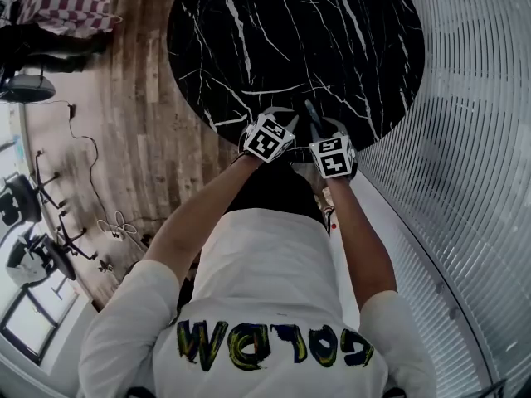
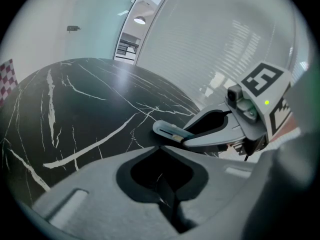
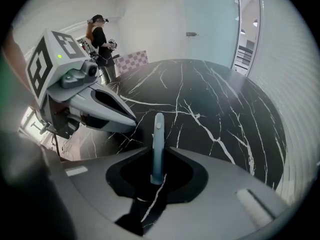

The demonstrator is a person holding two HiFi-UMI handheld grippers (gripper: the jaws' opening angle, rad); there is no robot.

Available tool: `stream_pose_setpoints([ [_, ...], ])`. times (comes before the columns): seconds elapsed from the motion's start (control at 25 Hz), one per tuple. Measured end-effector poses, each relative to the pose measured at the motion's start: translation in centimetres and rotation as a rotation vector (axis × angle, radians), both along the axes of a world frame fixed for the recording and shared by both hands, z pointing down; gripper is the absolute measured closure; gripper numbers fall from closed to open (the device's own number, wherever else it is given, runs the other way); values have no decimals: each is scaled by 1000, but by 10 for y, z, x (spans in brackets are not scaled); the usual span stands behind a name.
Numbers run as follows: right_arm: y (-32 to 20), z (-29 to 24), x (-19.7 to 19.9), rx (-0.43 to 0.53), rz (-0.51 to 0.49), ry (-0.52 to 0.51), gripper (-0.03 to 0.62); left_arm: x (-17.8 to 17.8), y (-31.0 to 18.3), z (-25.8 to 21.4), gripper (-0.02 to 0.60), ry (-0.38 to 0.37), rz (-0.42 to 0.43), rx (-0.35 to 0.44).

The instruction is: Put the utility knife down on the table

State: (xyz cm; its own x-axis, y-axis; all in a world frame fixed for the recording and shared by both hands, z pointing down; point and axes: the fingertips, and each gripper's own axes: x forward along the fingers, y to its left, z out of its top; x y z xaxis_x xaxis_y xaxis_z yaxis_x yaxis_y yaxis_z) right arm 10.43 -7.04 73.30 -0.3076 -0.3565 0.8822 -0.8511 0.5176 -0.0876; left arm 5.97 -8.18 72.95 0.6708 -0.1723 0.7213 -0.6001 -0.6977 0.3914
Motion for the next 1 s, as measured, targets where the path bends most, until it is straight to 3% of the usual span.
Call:
stream_pose_setpoints([
  [0.52, 1, 2, -1, 5, -7, -6, 516, 1, 1, -1, 581, 2, -3, 3],
  [1.0, 0, 4, 2, 9, 9, -15, 470, 1, 3, -8, 581, 9, -4, 5],
])
